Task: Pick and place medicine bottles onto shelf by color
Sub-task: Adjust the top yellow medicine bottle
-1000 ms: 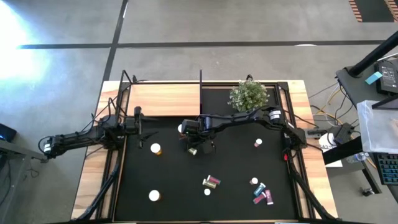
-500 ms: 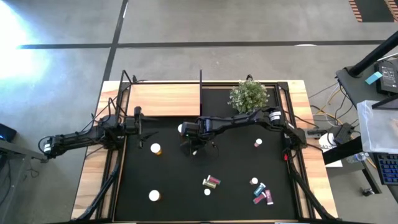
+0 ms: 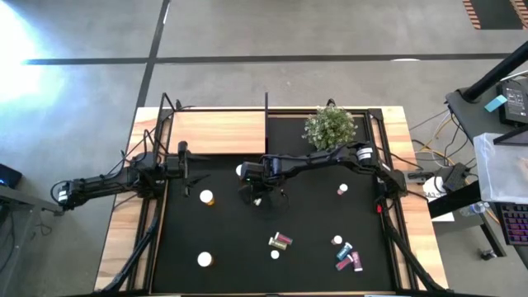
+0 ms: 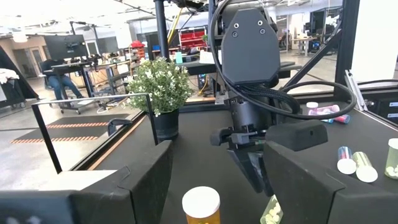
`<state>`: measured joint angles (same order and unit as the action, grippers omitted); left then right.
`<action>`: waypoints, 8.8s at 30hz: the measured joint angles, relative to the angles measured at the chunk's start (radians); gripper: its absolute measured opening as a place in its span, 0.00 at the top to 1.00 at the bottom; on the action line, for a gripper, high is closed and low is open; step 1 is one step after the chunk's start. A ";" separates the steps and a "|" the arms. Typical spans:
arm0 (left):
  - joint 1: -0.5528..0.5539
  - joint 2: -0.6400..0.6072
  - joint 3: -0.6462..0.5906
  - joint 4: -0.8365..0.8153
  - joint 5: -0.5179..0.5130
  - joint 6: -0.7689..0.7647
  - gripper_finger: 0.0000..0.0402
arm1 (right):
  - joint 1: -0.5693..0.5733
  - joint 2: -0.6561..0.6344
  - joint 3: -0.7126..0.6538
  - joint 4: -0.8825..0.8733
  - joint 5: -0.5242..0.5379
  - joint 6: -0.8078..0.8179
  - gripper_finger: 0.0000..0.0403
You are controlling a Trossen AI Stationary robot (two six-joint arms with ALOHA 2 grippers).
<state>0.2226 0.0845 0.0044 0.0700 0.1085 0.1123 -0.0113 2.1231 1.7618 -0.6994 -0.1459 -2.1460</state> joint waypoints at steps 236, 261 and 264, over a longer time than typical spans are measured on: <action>0.000 0.000 0.000 0.000 0.000 0.000 0.41 | 0.078 -0.034 -0.916 1.806 0.586 2.348 0.76; 0.000 0.000 0.000 0.000 0.000 0.000 0.41 | 0.076 0.124 -0.821 1.999 0.646 2.303 0.76; 0.000 0.000 0.000 0.000 0.000 0.000 0.41 | 0.076 0.135 -0.820 2.016 0.647 2.310 0.76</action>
<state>0.2229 0.0845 0.0044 0.0700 0.1085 0.1123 0.0650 2.2583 0.9416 1.3171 0.5014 0.1636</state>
